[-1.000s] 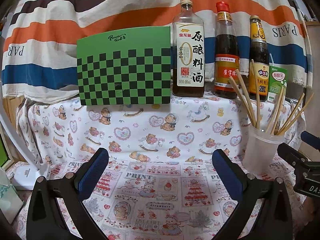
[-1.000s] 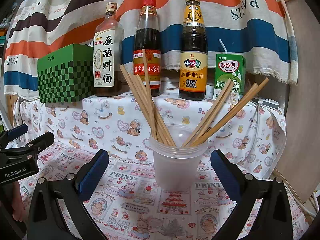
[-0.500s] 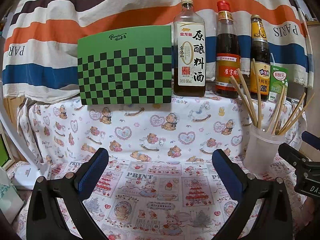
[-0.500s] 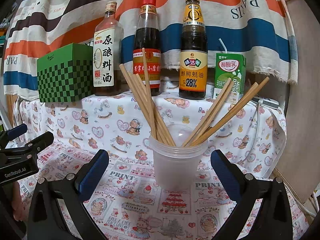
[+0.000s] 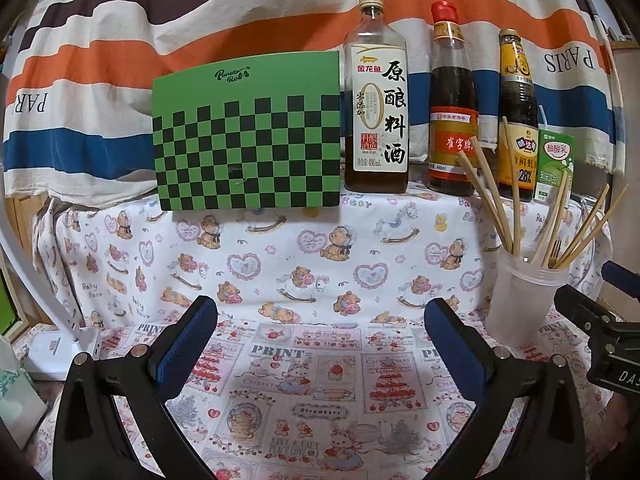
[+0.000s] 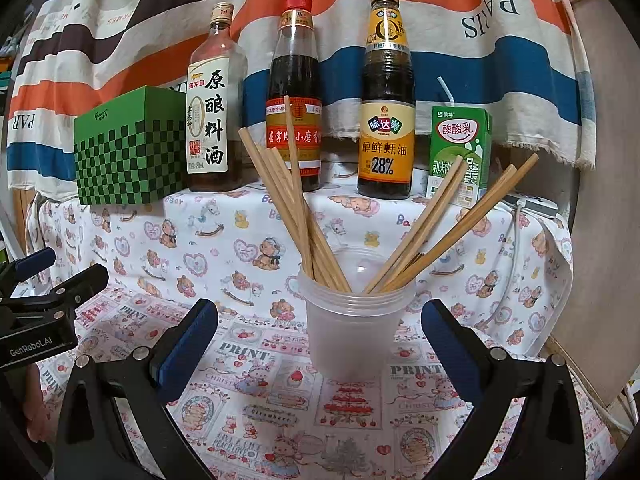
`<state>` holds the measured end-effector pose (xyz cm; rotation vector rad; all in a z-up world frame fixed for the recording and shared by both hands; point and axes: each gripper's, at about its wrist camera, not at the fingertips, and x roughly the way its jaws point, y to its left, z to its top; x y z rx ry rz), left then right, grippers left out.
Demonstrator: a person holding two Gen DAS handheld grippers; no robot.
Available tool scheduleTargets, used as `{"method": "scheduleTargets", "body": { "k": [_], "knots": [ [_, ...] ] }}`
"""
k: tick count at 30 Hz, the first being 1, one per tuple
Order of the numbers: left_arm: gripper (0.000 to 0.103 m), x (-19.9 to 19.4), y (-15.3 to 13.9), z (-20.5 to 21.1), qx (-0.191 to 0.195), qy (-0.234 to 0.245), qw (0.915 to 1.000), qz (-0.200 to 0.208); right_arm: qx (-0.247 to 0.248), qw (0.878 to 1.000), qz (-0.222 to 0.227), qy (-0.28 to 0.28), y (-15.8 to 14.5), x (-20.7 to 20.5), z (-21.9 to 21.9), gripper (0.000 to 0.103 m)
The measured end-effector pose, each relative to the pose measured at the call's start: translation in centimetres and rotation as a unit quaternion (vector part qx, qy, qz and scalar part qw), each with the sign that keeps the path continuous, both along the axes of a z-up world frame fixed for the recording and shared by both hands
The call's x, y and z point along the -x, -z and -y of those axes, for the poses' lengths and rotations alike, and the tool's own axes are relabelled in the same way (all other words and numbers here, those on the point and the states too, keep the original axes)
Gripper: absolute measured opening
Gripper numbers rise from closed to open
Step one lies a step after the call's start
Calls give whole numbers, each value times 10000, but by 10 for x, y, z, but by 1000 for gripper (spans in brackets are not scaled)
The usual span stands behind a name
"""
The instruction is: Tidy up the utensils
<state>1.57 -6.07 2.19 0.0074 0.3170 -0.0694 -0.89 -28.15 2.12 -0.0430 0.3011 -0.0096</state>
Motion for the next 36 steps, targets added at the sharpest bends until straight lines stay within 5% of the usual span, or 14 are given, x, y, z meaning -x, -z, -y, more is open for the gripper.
{"method": "scheduleTargets", "body": {
  "k": [36],
  "knots": [
    [102,0,0,-1,-2,-35,10000,-42,16,10000,-51,-33,0,-2,1,103]
  ]
}}
